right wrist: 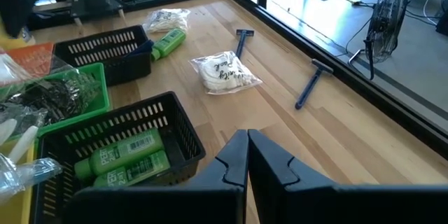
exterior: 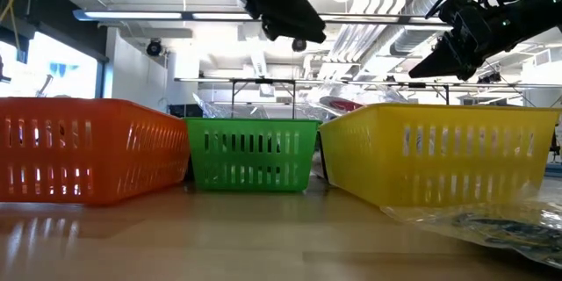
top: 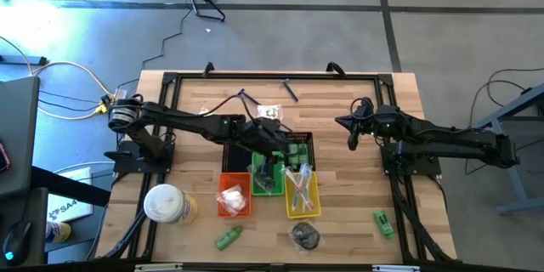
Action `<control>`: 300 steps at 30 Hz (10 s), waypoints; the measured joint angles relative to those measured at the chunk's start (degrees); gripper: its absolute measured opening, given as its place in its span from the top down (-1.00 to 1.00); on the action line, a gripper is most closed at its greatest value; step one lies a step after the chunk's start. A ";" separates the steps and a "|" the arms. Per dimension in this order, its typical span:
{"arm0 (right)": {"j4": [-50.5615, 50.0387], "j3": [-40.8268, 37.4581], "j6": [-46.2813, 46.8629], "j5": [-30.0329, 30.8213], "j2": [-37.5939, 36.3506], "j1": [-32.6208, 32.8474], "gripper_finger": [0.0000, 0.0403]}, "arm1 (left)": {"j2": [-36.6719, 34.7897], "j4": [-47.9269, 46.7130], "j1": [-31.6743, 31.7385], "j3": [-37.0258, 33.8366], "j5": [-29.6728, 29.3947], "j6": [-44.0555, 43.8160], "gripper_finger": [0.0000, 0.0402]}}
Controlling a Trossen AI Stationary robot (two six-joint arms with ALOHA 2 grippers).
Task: Pick & Place Travel size toiletries
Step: Put the right white vanity pack into the orange bin, then put the left blue razor into the left black bin
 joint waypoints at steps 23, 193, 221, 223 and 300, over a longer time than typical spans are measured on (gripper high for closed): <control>-0.03 0.00 0.09 -0.14 -0.01 0.00 0.99 | 0.11 -2.95 1.00 0.06 -21.46 -0.10 0.25; 10.15 0.00 -7.72 0.10 0.84 0.00 0.99 | 9.79 -59.84 -27.82 17.79 -8.01 -54.00 0.98; 10.92 0.00 -7.52 0.06 0.85 0.00 0.99 | 9.79 -47.53 -26.18 7.52 -10.14 -50.20 0.98; 10.92 0.00 -7.52 0.06 0.84 0.00 0.99 | 9.79 -47.32 -26.16 6.81 -9.57 -50.91 0.98; 10.66 0.00 -7.70 -4.45 0.86 0.00 0.99 | 9.79 -14.79 -18.78 13.28 -29.41 -25.80 0.99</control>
